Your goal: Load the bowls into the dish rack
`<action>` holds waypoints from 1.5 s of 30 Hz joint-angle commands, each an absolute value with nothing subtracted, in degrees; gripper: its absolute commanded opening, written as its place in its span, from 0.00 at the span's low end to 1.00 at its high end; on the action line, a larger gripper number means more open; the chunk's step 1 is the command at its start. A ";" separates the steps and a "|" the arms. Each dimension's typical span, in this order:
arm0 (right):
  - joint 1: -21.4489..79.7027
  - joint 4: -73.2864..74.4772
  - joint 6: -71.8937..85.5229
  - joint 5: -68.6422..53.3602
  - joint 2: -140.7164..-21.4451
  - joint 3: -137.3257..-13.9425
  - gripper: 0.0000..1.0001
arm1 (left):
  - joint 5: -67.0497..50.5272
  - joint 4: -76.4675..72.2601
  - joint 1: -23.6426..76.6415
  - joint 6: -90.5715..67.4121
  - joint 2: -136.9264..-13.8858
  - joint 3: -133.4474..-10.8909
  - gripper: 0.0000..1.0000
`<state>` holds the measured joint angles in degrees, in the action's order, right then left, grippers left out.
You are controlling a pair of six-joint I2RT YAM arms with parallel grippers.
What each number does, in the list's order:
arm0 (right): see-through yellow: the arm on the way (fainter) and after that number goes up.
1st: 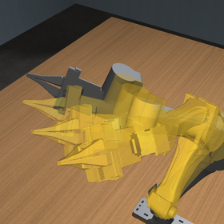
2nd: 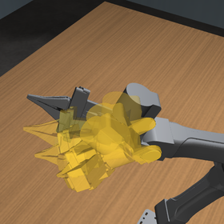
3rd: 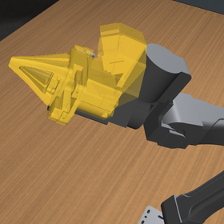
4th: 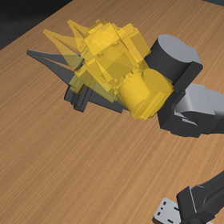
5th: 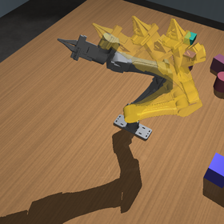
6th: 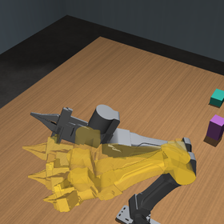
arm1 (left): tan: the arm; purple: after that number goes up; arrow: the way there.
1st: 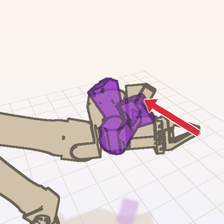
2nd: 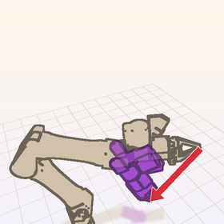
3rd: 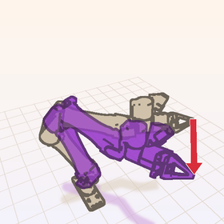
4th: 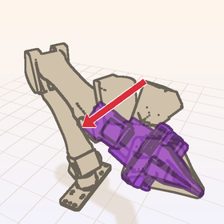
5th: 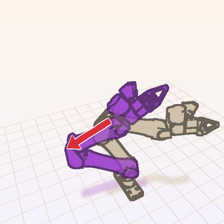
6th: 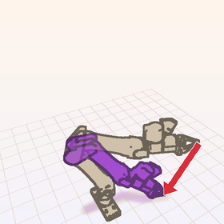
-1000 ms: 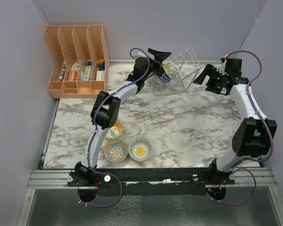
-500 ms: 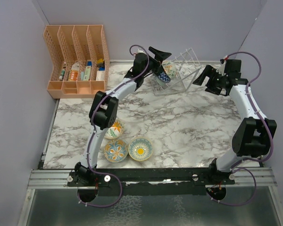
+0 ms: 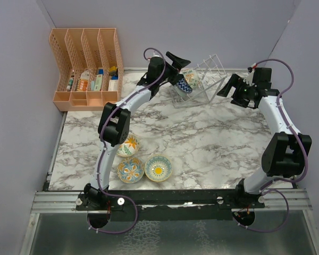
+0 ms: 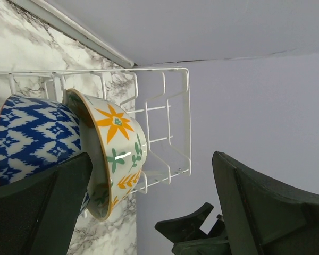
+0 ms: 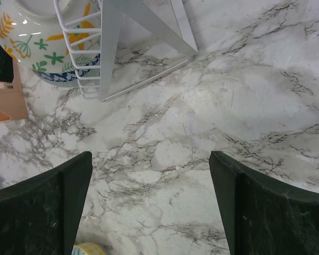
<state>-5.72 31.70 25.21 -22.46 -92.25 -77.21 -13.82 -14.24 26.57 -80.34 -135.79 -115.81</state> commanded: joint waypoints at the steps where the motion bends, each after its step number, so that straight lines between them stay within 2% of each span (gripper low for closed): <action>1: -6.06 30.15 25.06 -23.77 -90.86 -76.89 0.90 | -14.68 -10.22 25.93 -76.48 -131.88 -117.57 0.99; 11: -6.06 30.23 25.14 -23.64 -89.77 -76.82 0.90 | -15.84 -5.08 25.25 -71.54 -128.67 -120.38 0.99; 21: -6.06 30.26 25.47 -24.63 -88.21 -76.54 0.90 | -14.23 1.15 23.54 -62.45 -117.74 -113.90 0.99; 28: -6.06 30.26 25.57 -25.66 -87.22 -76.96 0.90 | -14.23 5.27 20.95 -55.14 -103.65 -100.41 0.99; 35: -6.02 29.37 25.93 -26.75 -85.70 -75.98 0.90 | -12.93 17.93 20.80 -46.37 -88.21 -85.83 0.99; 43: -6.06 28.72 26.48 -27.45 -84.02 -73.25 0.90 | -4.20 35.80 23.48 -41.43 -69.97 -68.51 0.99; 45: -6.06 28.61 26.59 -27.70 -83.83 -72.61 0.90 | -1.76 38.53 25.01 -41.83 -67.34 -66.20 0.96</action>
<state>-5.72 30.57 25.89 -25.85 -85.60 -74.32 -8.54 28.60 22.55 -44.58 -72.42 -70.08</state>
